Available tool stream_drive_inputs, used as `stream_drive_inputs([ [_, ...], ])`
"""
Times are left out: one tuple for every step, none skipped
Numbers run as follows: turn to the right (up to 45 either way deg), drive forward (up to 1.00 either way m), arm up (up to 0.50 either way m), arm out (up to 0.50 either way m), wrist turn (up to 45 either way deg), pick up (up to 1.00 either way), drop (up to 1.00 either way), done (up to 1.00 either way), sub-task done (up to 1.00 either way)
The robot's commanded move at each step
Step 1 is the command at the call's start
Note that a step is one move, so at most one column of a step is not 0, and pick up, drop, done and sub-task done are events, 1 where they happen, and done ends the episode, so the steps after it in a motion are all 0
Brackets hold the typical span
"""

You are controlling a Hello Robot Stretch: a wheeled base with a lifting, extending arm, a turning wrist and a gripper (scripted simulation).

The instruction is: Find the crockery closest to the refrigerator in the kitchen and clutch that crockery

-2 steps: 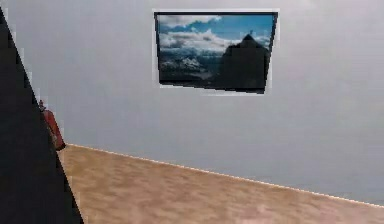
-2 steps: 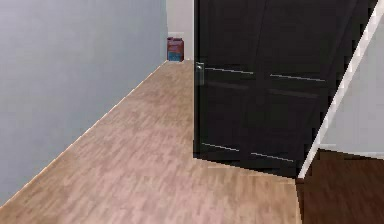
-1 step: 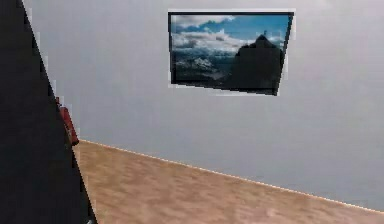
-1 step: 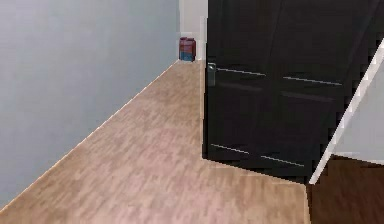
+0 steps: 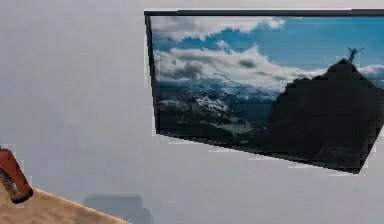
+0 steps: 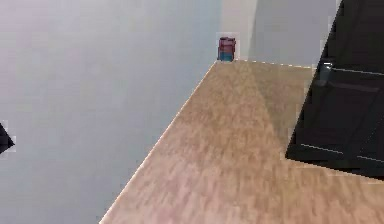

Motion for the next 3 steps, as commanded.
stream_drive_inputs([
  [-45.0, 0.0, 0.0, 0.0, 0.0, 0.0, 0.0, 0.0, 0.0],
  [-21.0, 0.0, 0.0, 0.0, 0.0, 0.0, 0.0, 0.0, 0.0],
  [0.0, 1.0, 0.0, 0.0, 0.0, 0.0, 0.0, 0.0, 0.0],
])
